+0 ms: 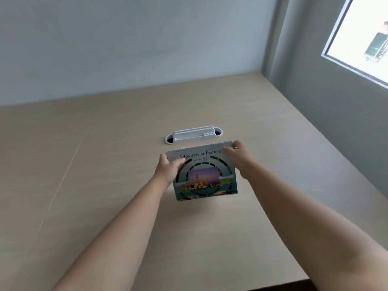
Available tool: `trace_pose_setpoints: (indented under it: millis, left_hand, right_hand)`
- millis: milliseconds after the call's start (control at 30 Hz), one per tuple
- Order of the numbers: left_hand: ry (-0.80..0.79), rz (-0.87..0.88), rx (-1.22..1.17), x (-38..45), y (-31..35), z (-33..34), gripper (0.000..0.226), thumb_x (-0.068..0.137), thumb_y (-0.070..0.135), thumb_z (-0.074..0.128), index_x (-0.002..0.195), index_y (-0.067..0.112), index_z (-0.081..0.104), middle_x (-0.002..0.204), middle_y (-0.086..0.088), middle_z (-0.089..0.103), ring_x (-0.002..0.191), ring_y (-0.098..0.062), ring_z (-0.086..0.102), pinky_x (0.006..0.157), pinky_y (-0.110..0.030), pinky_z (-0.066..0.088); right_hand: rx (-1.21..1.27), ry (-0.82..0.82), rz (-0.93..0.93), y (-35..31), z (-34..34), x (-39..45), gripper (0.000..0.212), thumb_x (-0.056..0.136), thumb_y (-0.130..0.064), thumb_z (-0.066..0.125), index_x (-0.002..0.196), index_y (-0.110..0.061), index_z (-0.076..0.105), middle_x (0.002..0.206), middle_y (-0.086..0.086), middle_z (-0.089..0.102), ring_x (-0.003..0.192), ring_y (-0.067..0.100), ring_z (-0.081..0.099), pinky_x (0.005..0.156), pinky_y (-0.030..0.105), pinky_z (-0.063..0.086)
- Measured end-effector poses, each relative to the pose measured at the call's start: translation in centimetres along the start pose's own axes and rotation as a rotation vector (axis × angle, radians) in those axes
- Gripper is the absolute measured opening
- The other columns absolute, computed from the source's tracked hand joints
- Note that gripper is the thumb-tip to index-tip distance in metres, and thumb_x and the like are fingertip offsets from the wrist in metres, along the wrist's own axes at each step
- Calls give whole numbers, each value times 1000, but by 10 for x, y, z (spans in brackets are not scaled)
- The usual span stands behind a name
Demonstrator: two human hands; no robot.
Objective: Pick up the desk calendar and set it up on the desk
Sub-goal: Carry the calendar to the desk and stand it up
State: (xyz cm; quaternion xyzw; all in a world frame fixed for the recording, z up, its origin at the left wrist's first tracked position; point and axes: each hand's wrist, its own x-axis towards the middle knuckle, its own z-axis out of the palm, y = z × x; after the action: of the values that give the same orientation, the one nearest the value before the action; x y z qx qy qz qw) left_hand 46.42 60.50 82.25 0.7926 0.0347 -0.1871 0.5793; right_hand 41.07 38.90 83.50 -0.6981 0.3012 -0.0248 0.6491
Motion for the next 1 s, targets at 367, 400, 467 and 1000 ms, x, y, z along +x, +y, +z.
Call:
trace_pose_setpoints:
  millis: [367, 400, 467, 1000]
  left_hand:
    - [-38, -13, 57, 51, -22, -12, 42, 83, 18, 66, 118, 19, 42, 108, 3, 55, 105, -19, 53, 88, -31, 41]
    - [-44, -23, 60, 52, -26, -9, 48, 81, 19, 66, 121, 21, 41, 113, 2, 55, 109, -20, 53, 93, -34, 43]
    - [-46, -53, 67, 51, -35, -5, 59, 78, 20, 67, 130, 24, 39, 122, 2, 55, 114, -21, 53, 101, -36, 42]
    - [-7, -39, 354, 15, -88, 20, 80, 80, 23, 65, 146, 20, 20, 146, 1, 39, 133, -24, 44, 106, -31, 40]
  right_hand:
    - [-56, 29, 9, 19, 34, 54, 12, 91, -16, 46, 101, -17, 52, 103, 11, 61, 86, 25, 58, 72, 34, 46]
    - [-76, 19, 28, 23, 32, 56, 12, 91, -18, 48, 102, -18, 52, 102, 11, 62, 86, 24, 58, 74, 34, 46]
    - [-134, -16, 91, 32, 28, 58, 23, 90, -19, 51, 112, -20, 53, 108, 11, 64, 89, 23, 56, 77, 33, 44]
    - [-258, -272, 104, 87, 27, 34, 74, 81, -17, 57, 148, -25, 26, 141, -2, 44, 127, 22, 43, 99, 36, 39]
